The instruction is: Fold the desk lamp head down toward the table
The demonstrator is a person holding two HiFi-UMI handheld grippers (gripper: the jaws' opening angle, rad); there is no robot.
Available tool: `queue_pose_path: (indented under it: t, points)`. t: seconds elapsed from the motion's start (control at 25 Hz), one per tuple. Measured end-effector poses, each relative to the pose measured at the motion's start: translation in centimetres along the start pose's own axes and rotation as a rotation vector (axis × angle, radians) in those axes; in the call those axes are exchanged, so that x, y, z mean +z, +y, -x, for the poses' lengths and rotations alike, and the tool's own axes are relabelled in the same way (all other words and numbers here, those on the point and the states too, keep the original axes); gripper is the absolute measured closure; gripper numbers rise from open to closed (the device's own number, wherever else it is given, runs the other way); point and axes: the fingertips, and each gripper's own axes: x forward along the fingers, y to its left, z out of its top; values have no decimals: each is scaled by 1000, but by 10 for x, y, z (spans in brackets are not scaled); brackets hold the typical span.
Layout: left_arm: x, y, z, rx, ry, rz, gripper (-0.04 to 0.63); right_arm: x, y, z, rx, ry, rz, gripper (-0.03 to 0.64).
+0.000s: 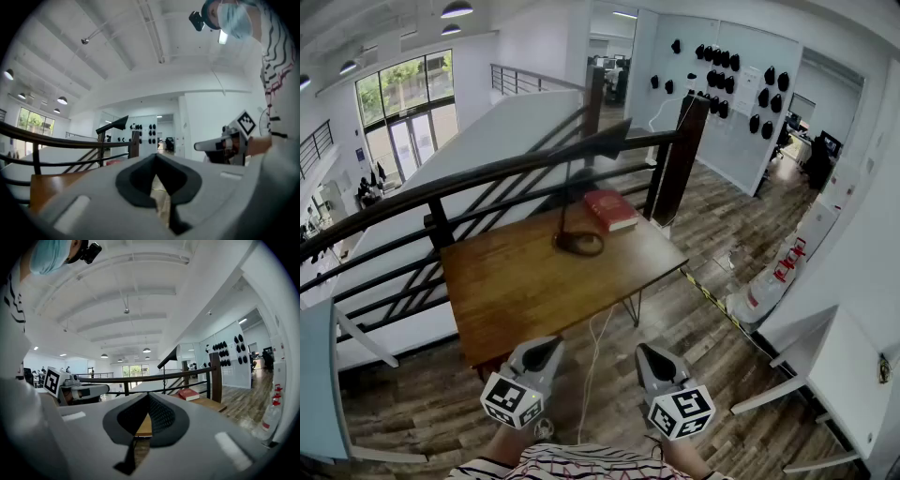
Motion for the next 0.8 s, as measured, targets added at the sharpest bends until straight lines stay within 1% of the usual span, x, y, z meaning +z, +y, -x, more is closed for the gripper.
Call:
queue_pose_path:
  t: [0.12,0.28,0.36,0.4,0.44,0.48,0.52,0.6,0.68,0.72,0.76,0.8]
  points:
    - [-1,-17,-2,8,-1,-3,594,-3,-4,14,12,2,-3,617]
    - [-3,-37,-3,25,-30,7,592,-5,-8,30,58,-25,-28,616]
    - [-4,-41,-6,38,-33,9,592,-6,-14,33,60,-38,-26,615]
    - [-5,-43,-8,43,-29,8,581,-6,-16,33,60,-41,-25,614]
    - [-6,-43,-10,48,-23,9,505,-6,-18,32,60,-43,-29,594]
    - [-8,-44,-12,51,-16,10,448,-6,-20,32,59,-44,-37,540]
    - [-10,-44,-13,52,-10,10,430,-6,-21,32,57,-46,-46,493]
    - [-14,-42,-17,53,-3,11,430,-8,-24,29,59,-52,-55,484]
    - [-17,-34,-24,57,-6,20,421,-10,-27,21,69,-54,-59,453]
    - [-18,-30,-28,57,-9,26,409,-11,-29,16,71,-51,-62,419]
    - [-20,-25,-32,55,-11,31,398,-13,-32,9,69,-47,-66,399]
    - [-22,-20,-38,50,-10,35,388,-14,-36,3,64,-43,-69,399]
